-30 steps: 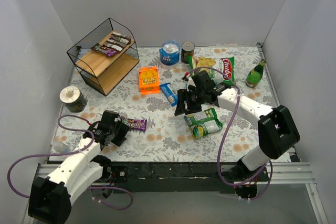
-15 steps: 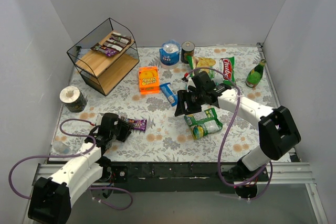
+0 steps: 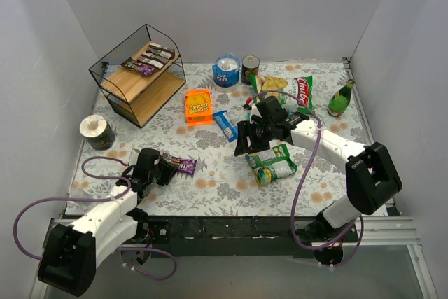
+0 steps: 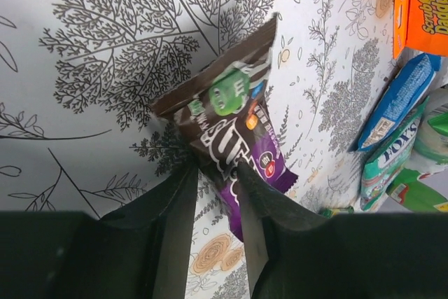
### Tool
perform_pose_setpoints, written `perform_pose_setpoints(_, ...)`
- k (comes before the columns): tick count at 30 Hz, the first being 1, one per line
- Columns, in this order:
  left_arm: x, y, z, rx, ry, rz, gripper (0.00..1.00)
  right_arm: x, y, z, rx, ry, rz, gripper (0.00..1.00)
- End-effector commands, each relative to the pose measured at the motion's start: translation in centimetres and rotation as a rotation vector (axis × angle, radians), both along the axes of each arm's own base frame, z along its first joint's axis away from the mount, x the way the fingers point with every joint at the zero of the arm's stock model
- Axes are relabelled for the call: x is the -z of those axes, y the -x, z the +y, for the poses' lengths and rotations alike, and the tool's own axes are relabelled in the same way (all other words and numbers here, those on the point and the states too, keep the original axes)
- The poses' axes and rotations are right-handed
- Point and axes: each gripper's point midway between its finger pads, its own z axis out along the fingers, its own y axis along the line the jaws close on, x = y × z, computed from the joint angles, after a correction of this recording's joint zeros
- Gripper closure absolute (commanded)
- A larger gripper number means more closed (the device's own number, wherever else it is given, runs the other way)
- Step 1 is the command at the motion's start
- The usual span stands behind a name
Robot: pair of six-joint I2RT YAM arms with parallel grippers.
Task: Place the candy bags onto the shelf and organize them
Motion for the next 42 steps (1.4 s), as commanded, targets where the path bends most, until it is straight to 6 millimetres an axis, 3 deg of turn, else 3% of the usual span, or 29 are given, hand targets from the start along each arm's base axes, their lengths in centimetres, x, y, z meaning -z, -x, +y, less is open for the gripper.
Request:
perform_pose_setpoints(1, 2.4, 1.4, 1.8, -0.074, -0.071, 0.102, 0.76, -1.1, -0.3, 0.0, -0.011, -0.002, -0.043, 0.32)
perform_pose_setpoints(8, 1.9, 1.0, 2.1, -0.054, -0.117, 0.095, 0.93, -0.8, -0.3, -0.4, -0.004, 0.013, -0.046, 0.32)
perform_pose_setpoints(17, -0.2, -0.1, 2.7, -0.024, -0.186, 0.054, 1.0, -0.8, -0.3, -0.5, -0.001, 0.02, -0.047, 0.32)
perform_pose_setpoints(34, -8.4, -4.3, 1.4, 0.211, -0.339, -0.146, 1.0, -1.4, -0.8, -1.3, 0.045, 0.034, -0.06, 0.31)
perform_pose_setpoints(38, -11.3, -5.5, 0.5, 0.27, -0.348, -0.223, 1.0, -2.0, -1.2, -2.0, 0.083, 0.047, -0.073, 0.26)
perform_pose_setpoints(42, -15.5, -7.3, -0.3, 0.293, -0.355, -0.312, 1.0, -2.6, -1.6, -3.0, 0.125, 0.059, -0.084, 0.19)
